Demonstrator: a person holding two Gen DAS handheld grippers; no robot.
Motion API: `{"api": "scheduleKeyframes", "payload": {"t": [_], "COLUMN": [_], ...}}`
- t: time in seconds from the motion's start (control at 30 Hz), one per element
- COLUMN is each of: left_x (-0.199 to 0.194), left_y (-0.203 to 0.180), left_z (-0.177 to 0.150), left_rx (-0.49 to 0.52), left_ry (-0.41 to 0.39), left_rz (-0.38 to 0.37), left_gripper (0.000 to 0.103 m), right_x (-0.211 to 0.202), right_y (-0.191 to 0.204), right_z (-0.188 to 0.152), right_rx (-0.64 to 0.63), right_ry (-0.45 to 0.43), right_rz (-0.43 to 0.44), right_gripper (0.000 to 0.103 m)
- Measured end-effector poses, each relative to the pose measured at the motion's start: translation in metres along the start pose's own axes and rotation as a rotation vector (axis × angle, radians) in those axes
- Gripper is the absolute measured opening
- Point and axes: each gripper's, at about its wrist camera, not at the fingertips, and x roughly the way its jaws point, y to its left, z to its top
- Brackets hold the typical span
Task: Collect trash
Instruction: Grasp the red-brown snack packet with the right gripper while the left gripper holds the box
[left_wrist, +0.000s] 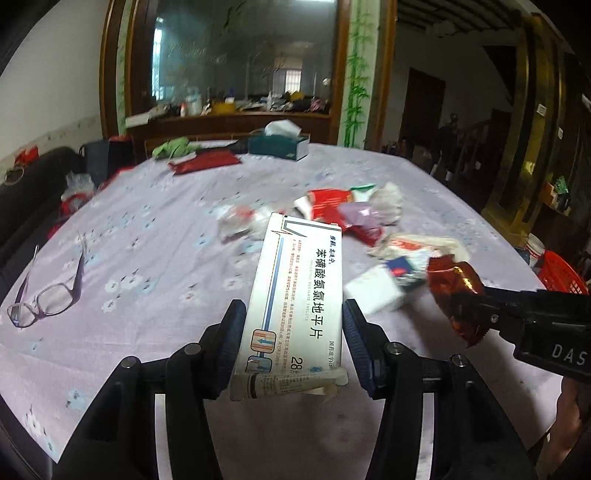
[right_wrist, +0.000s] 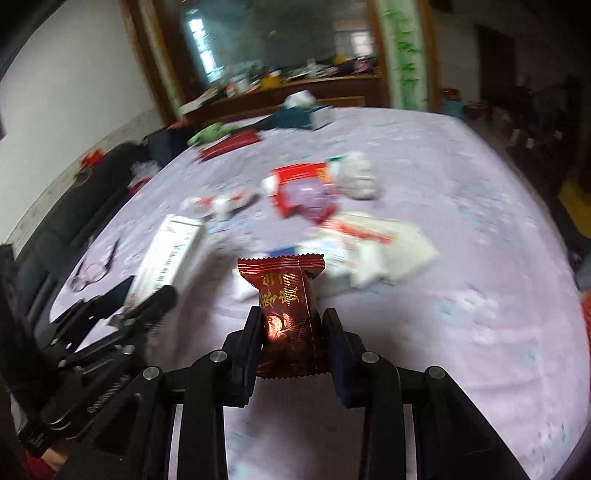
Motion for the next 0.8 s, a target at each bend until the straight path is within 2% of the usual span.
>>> {"api": "scheduleKeyframes", "payload": {"t": [0.3,0.8], "left_x": [0.000,-0.003], "left_y": [-0.051,-0.069], "left_z": [-0.009,-0.010], "left_rx": [0.097,0.160], "left_ry": [-0.002,-0.002], "left_rz": [-0.040,0.015], "left_gripper": [0.052,0.052], "right_x": [-0.021,-0.033], "right_y": [-0.041,-0.049], "right_z": [-0.016,-0.020], "right_rx": [0.097,0.115], "right_ry": [-0.036,-0.055], "right_rz": [-0.055,-0.043], "right_gripper": [0.035,0.035]}}
